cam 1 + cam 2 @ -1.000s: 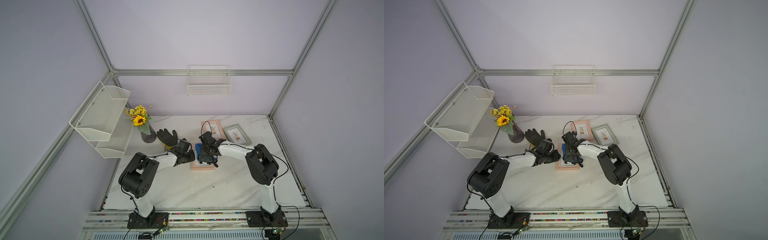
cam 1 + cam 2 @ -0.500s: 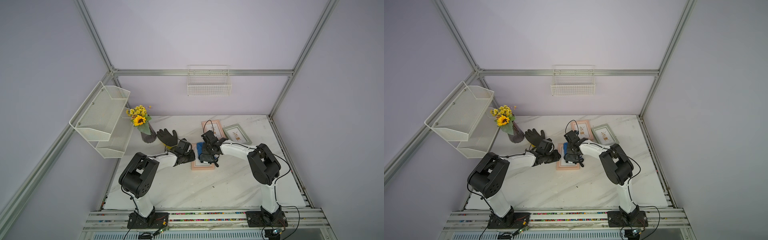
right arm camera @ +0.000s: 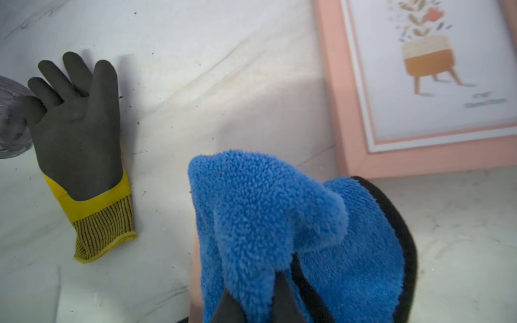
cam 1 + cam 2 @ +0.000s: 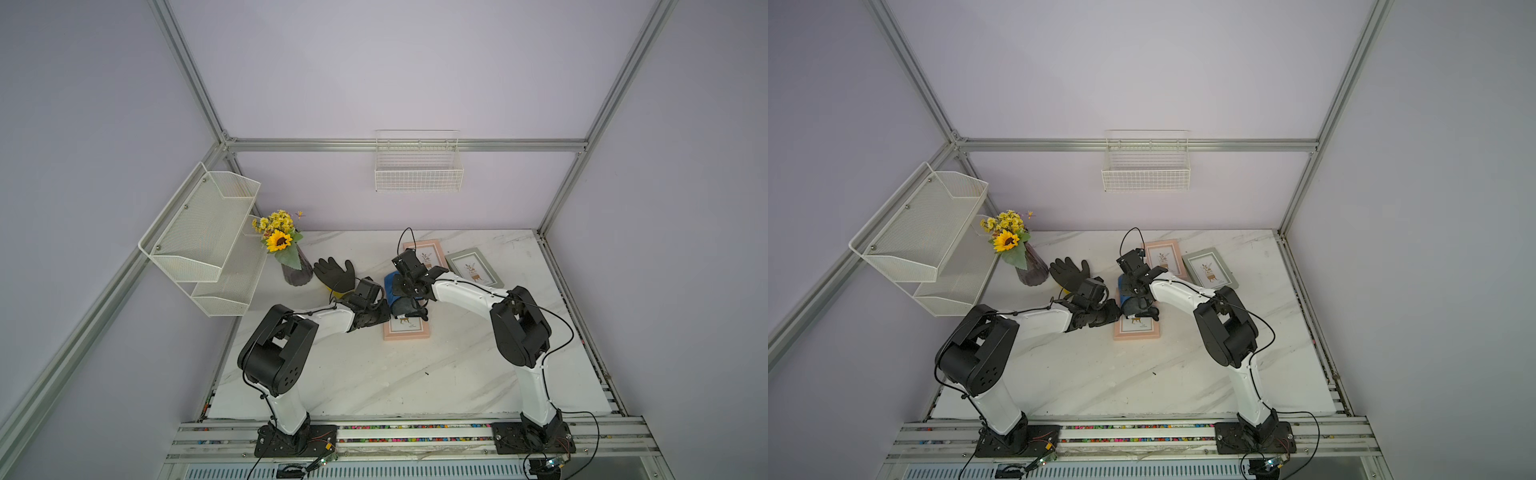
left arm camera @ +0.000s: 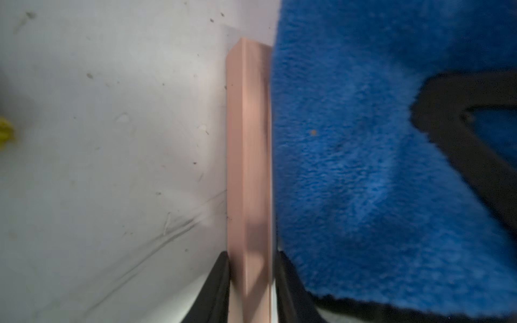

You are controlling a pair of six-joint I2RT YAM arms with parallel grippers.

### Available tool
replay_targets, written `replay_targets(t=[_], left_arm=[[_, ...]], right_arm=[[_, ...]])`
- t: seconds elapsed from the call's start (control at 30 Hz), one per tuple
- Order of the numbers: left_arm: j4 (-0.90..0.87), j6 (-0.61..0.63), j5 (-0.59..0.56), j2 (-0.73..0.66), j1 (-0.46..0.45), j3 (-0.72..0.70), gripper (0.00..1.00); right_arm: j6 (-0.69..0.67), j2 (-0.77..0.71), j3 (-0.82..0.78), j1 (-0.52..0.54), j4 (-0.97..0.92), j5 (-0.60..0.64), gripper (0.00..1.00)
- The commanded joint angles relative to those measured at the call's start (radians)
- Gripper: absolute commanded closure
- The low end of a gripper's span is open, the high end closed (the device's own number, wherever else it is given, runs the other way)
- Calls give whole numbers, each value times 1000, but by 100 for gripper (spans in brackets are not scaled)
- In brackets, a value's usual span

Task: Wipe the picture frame with a cloth
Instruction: Wipe the dirt from the picture frame.

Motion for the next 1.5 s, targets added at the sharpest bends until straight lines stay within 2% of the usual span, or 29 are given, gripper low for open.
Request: replay_targets(t=[0.0,0.13,0.23,0.4,0.6,0.73,0.83,0.93,1.03,1.17,1.47], left_arm=[[-80,-2,-21,25,7,-4,72],[-75,-11,-23,29,7,-6,72],[-77,-14,-25,34,7,-5,72],[-86,-7,-36,42,6,-1,71],[-85,-5,-32,45,7,2,71],[-87,-5,-28,43,6,4,71],[-92,-5,-29,45,7,5,71],[-93,-5,-23,50,7,7,71],[-99,-2,-18,60,6,15,70],[-124,4,-25,76,7,35,70],[-134,16,-18,87,7,49,69]], right_arm=[[-2,67,28,7,-26,-45,91],[15,57,-30,0,-23,-13,91],[31,11,-107,-46,-29,29,91],[9,-68,-172,-79,-59,148,91],[-15,-7,-85,-1,-50,77,91],[7,61,4,34,-34,-40,91],[19,76,19,32,-43,-39,91],[7,28,-42,3,-58,34,91],[-3,-41,-133,-40,-47,51,91],[-6,-86,-174,-50,-76,110,91],[8,-28,-126,13,-29,-86,92]])
